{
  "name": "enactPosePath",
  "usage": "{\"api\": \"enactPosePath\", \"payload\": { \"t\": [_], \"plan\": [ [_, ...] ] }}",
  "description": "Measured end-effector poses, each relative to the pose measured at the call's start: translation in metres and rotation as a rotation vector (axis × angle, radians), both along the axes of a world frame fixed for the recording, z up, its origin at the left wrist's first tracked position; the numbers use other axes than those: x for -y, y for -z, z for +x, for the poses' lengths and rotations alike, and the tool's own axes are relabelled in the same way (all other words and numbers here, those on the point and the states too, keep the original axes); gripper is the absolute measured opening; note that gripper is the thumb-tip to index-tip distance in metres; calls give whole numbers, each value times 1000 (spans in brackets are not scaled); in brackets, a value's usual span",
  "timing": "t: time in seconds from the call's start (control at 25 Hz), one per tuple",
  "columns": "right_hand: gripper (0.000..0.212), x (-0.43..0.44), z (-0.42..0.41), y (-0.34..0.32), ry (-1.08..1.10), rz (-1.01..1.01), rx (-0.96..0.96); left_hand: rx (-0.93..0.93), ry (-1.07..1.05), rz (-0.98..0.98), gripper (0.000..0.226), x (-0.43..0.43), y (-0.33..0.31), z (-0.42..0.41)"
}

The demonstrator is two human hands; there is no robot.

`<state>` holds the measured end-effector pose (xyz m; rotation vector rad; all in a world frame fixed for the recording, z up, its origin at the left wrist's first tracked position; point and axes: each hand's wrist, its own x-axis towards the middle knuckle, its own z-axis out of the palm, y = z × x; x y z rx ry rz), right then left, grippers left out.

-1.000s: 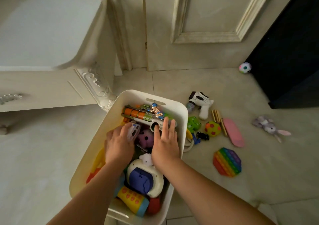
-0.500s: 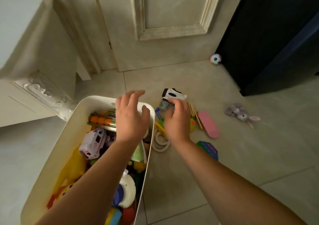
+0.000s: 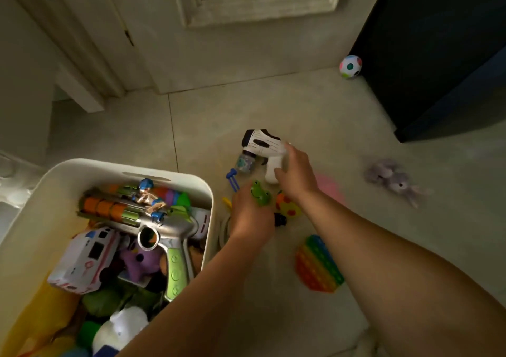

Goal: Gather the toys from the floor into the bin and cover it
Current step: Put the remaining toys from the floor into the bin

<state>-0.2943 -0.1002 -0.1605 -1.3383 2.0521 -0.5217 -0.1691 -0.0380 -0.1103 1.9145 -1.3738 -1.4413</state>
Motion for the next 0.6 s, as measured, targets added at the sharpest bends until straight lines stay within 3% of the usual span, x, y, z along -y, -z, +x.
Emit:
{"api": "enactPosePath", "payload": {
  "t": [0.12,0.28,0.44,0.52,0.6],
  "plan": [
    [77,33,7,11,-156,52,-121,-61,-154,90,37,5,2,-3],
    [89,64,10,25,-243,170,-293,-141,-190,118,41,7,1,-3],
    [70,66,7,27,-158,161,-348,-146,-254,120,46,12,7,1],
    [58,61,2,22,-108,151,-304,-171,-303,160,54,13,7,1],
    [57,51,-1,11,-115,124,-236,-191,-335,235,46,11,5,3]
  ]
}}
